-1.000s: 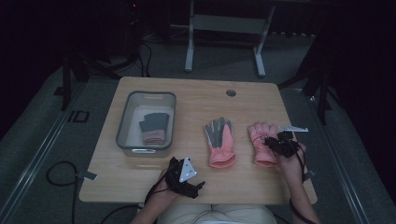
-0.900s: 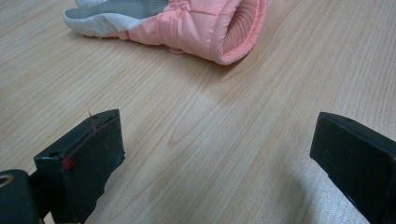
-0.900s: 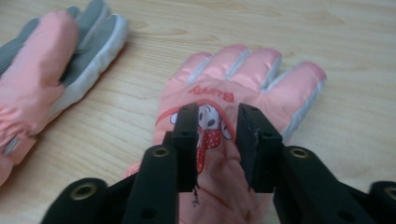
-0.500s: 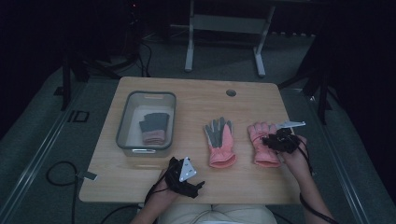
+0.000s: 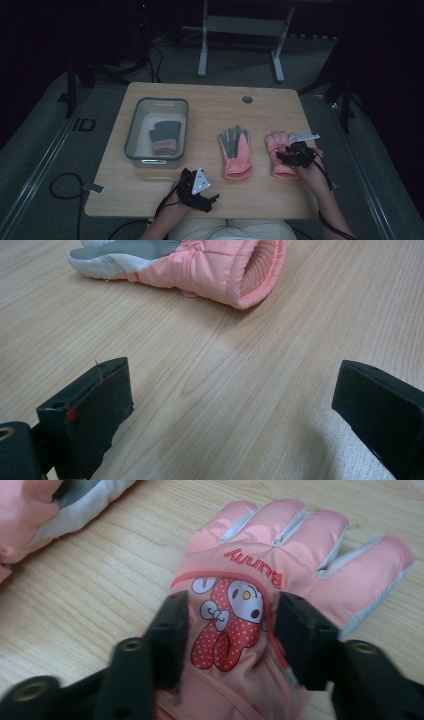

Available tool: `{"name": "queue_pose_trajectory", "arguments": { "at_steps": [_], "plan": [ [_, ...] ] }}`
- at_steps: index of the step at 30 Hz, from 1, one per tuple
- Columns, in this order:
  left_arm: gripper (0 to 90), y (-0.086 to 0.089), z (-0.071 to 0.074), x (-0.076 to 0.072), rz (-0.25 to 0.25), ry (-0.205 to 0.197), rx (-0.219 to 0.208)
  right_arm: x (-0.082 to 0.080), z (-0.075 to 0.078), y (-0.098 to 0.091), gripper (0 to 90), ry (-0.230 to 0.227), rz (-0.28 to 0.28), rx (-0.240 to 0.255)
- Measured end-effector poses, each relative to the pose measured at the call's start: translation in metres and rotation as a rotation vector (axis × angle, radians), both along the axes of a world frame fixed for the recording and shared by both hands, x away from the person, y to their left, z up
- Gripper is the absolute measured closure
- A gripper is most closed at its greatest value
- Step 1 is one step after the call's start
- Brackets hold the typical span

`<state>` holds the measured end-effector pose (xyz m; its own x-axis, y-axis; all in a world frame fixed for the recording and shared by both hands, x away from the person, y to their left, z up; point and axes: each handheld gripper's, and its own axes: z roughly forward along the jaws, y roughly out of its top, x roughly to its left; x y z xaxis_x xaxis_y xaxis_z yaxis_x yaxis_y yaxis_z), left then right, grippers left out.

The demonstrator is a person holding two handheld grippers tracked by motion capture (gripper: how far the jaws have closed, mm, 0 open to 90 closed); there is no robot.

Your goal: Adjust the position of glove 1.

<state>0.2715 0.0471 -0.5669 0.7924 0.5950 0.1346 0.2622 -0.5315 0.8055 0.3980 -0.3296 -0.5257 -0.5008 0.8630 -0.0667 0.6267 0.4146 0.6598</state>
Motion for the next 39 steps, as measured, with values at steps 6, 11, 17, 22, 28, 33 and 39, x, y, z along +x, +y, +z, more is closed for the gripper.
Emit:
{"name": "queue_pose_trajectory", "arguments": {
  "at_steps": [6,11,17,22,28,33,39],
  "plan": [
    [2.5,0.0,0.0,0.0,-0.001,-0.001,0.0,-0.001,0.001,0.0,81.3,-0.003,-0.075,0.023],
    [2.5,0.0,0.0,0.0,-0.001,0.0,0.0,-0.005,0.019,-0.001,85.0,-0.048,-0.112,0.065],
    [2.5,0.0,0.0,0.0,-0.002,0.001,0.0,-0.008,0.049,0.006,85.0,-0.096,-0.13,0.091],
    [2.5,0.0,0.0,0.0,-0.004,-0.001,0.002,-0.01,0.074,0.022,84.9,-0.141,-0.131,0.101],
    [2.5,0.0,0.0,0.0,-0.005,-0.001,-0.001,-0.012,0.092,0.049,84.9,-0.168,-0.085,0.1],
    [2.5,0.0,0.0,0.0,-0.006,-0.001,0.0,-0.013,0.102,0.069,84.9,-0.18,-0.057,0.117],
    [2.5,0.0,0.0,0.0,-0.008,-0.001,-0.003,-0.016,0.115,0.095,84.8,-0.207,-0.01,0.141]
  ]
}}
